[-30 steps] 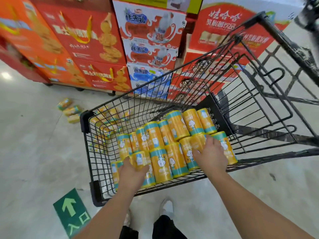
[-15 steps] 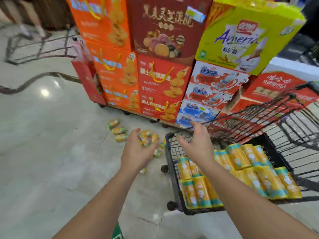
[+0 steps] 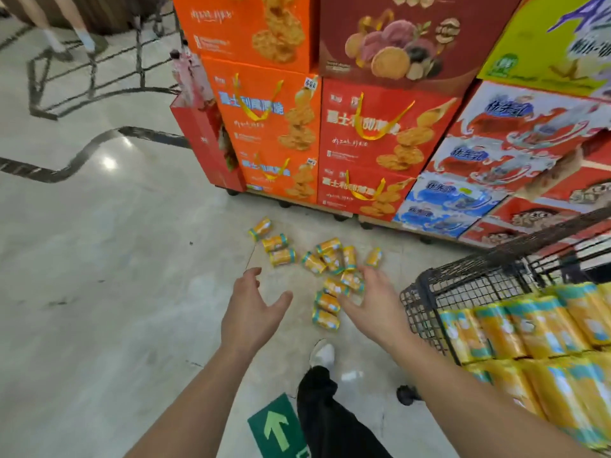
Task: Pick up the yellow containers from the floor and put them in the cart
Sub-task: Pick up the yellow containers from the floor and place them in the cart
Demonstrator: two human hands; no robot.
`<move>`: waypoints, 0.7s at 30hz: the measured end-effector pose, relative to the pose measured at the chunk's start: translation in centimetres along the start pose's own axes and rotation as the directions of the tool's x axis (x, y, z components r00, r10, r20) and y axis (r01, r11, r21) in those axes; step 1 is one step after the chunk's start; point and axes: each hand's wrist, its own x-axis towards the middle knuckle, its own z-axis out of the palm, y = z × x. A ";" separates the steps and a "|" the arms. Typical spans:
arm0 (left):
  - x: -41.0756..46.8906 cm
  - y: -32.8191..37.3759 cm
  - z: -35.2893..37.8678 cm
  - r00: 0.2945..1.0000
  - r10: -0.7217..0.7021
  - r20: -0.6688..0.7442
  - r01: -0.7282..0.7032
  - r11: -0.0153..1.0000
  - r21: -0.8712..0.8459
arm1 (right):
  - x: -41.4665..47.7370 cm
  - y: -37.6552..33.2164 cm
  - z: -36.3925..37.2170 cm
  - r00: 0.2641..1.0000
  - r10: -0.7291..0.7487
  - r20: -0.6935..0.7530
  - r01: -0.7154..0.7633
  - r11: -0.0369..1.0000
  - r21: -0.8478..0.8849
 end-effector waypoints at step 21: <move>39.6 -20.8 41.9 0.607 0.230 0.760 -0.668 0.666 0.332 | 22.5 25.2 42.2 0.896 0.431 0.103 -0.376 0.864 -0.335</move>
